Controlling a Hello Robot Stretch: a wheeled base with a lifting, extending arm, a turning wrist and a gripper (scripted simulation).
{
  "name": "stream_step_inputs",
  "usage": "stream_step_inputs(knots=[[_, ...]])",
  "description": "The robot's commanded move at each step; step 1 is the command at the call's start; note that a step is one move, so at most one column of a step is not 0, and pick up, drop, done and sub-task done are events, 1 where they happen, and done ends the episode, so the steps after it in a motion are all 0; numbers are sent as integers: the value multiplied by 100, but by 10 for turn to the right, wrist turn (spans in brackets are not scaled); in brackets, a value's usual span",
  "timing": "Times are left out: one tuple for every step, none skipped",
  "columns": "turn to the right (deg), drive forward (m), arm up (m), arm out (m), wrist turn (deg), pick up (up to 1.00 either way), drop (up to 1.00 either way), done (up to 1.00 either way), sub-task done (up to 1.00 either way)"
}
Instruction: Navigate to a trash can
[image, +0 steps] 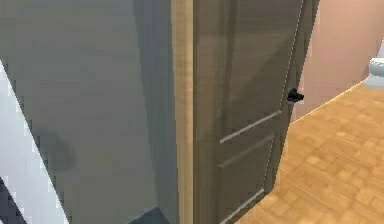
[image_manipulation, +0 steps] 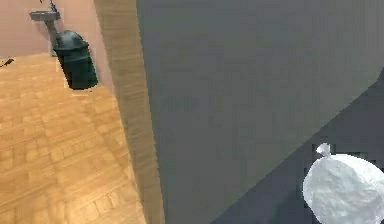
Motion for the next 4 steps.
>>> stream_step_inputs(knots=[[210, 0, 0, 0, 0, 0, 0, 0, 0], [0, 35, 0, 0, 0, 0, 0, 0, 0], [300, 0, 0, 0, 0, 0, 0, 0, 0], [0, 45, 0, 0, 0, 0, 0, 0, 0]])
